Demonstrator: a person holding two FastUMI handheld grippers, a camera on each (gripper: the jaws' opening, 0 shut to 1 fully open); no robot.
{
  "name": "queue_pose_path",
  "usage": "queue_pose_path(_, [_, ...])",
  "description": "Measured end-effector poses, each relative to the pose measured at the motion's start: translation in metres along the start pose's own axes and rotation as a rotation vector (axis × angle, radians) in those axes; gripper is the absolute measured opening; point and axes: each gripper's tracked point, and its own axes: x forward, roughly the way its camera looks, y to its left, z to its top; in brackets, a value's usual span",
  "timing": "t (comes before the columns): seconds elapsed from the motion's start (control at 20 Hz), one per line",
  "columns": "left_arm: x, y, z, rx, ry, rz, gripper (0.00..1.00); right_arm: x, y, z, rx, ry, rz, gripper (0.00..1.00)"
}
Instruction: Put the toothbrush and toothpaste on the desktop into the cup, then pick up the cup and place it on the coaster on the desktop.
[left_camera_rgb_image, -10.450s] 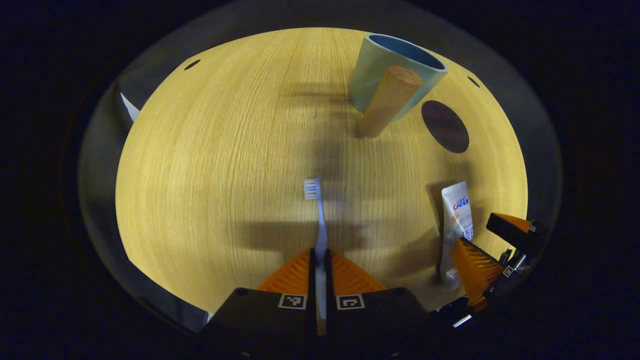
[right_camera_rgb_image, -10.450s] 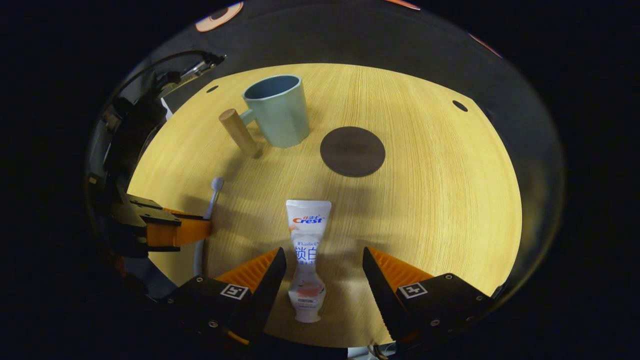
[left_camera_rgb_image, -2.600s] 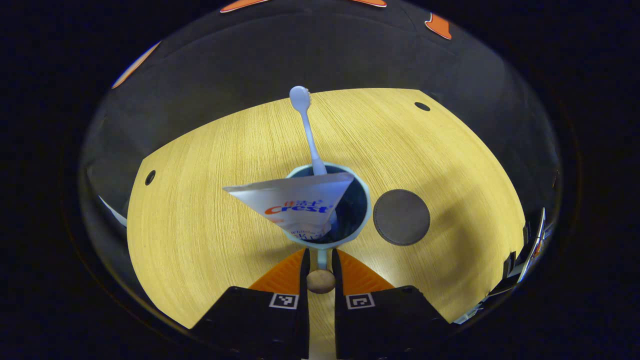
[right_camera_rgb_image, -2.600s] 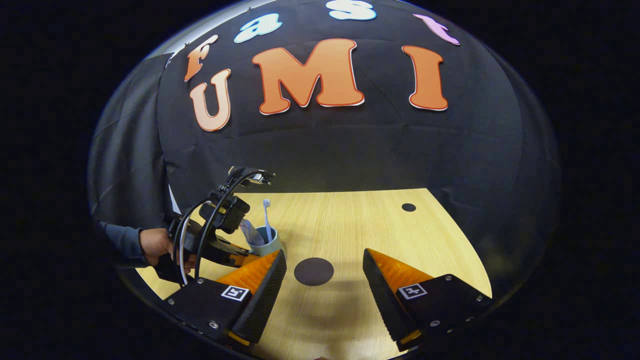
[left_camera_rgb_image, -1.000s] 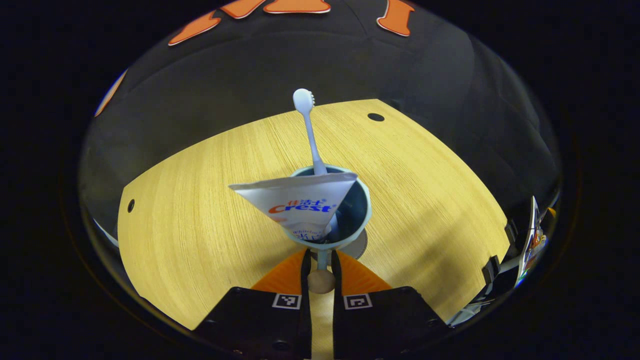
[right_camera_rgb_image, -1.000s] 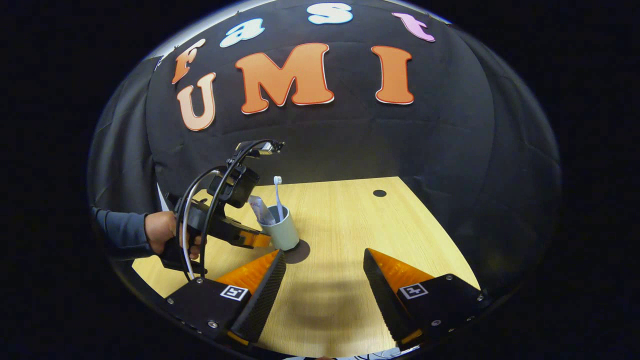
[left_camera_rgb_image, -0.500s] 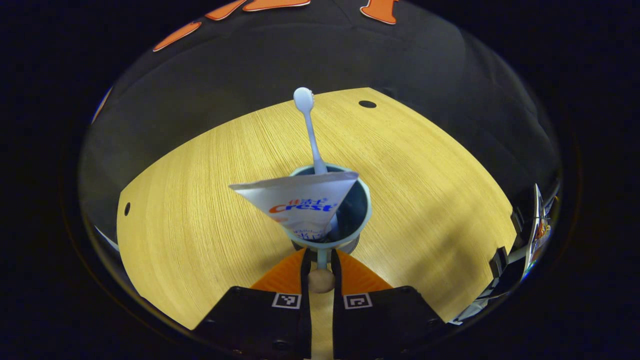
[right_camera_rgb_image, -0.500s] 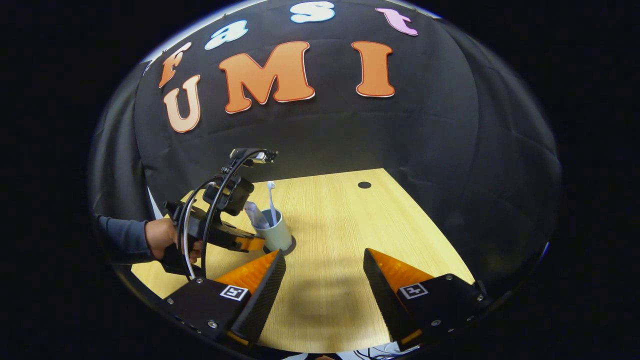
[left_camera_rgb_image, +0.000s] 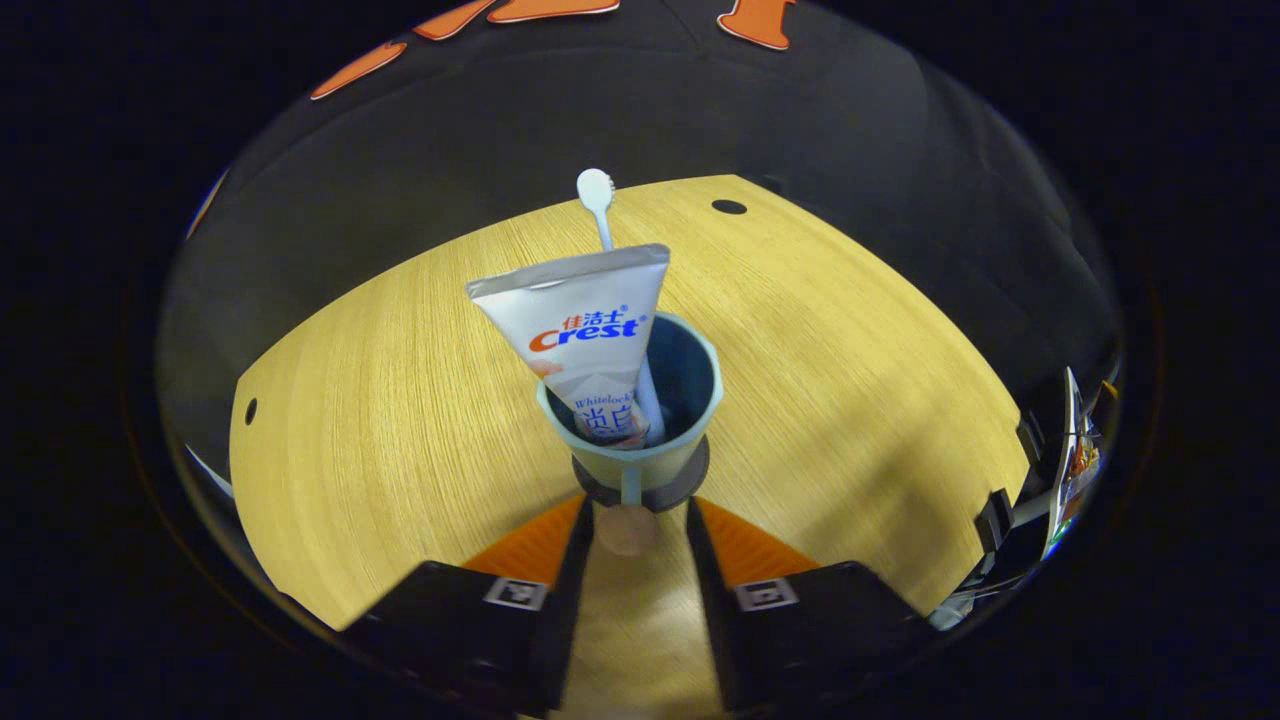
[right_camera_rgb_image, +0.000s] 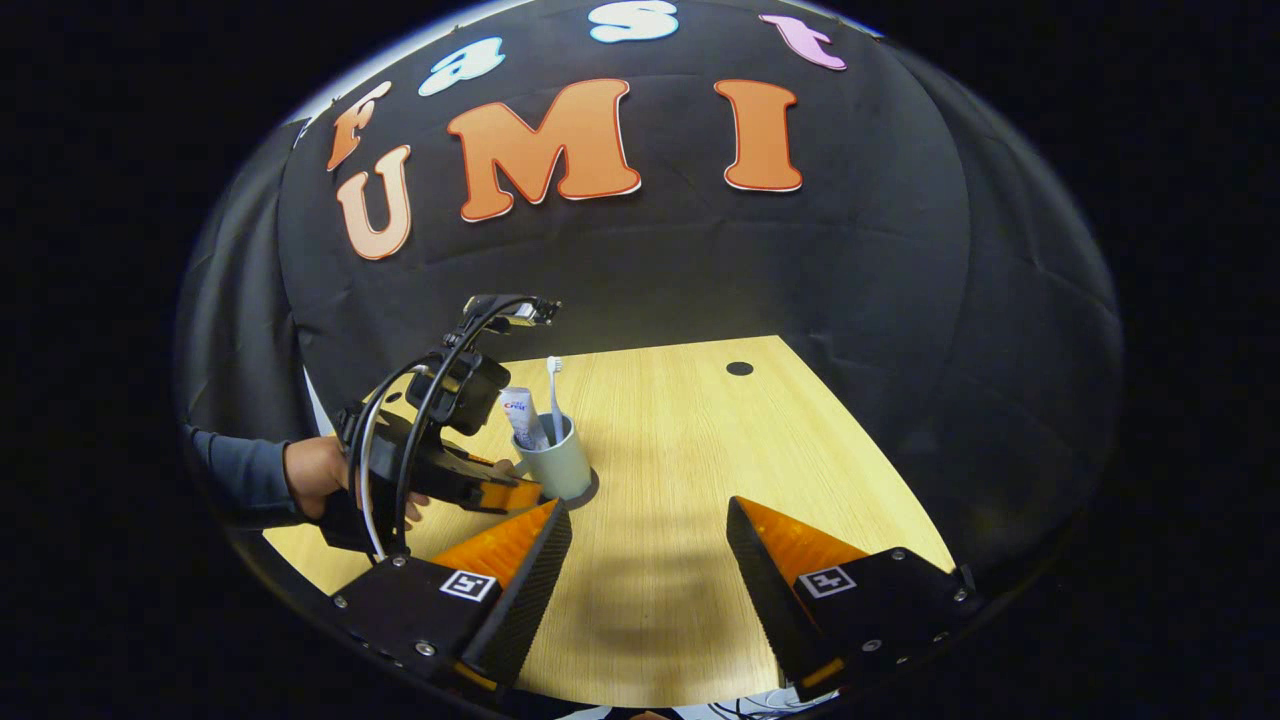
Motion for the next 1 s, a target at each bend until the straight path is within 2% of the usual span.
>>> queue_pose_path(0.1, [-0.013,-0.003,0.004,0.003,-0.051,-0.004,0.99,0.001,0.000,0.004,-0.018,-0.016,0.012,0.94])
queue_pose_path(0.35, [-0.043,0.007,0.012,-0.014,-0.172,0.039,1.00,0.007,0.006,0.010,-0.052,-0.029,0.064,0.94])
queue_pose_path(0.7, [-0.132,0.043,0.028,-0.099,-0.377,0.177,1.00,0.012,0.032,0.019,-0.123,-0.063,0.172,0.94])
queue_pose_path(1.0, [-0.221,0.067,0.032,-0.179,-0.569,0.314,0.99,0.007,0.053,0.046,-0.216,-0.171,0.233,0.94])
